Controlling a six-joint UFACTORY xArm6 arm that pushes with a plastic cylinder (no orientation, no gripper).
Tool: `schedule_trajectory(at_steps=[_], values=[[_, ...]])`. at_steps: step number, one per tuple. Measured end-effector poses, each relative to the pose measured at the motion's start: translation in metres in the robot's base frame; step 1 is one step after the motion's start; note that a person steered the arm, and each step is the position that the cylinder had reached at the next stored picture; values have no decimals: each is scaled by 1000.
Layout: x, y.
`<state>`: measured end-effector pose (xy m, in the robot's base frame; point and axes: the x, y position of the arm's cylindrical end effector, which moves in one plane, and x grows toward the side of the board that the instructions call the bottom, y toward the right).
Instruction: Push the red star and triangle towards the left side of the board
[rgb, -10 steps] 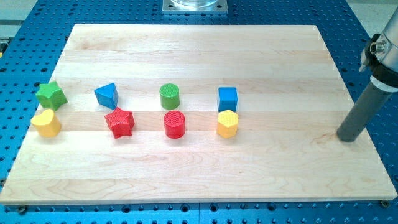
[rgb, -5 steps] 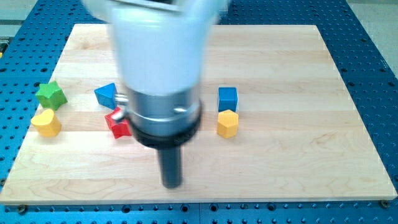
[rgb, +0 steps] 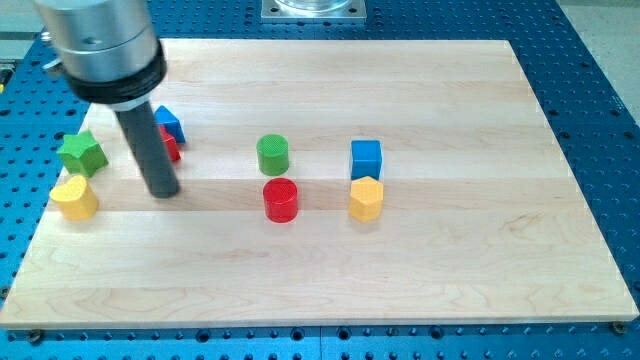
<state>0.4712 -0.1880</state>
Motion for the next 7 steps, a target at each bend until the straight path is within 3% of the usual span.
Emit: schedule_trajectory(at_steps=[2, 3, 4, 7], values=[[-86, 6], [-95, 41], [-125, 29], [-122, -57]])
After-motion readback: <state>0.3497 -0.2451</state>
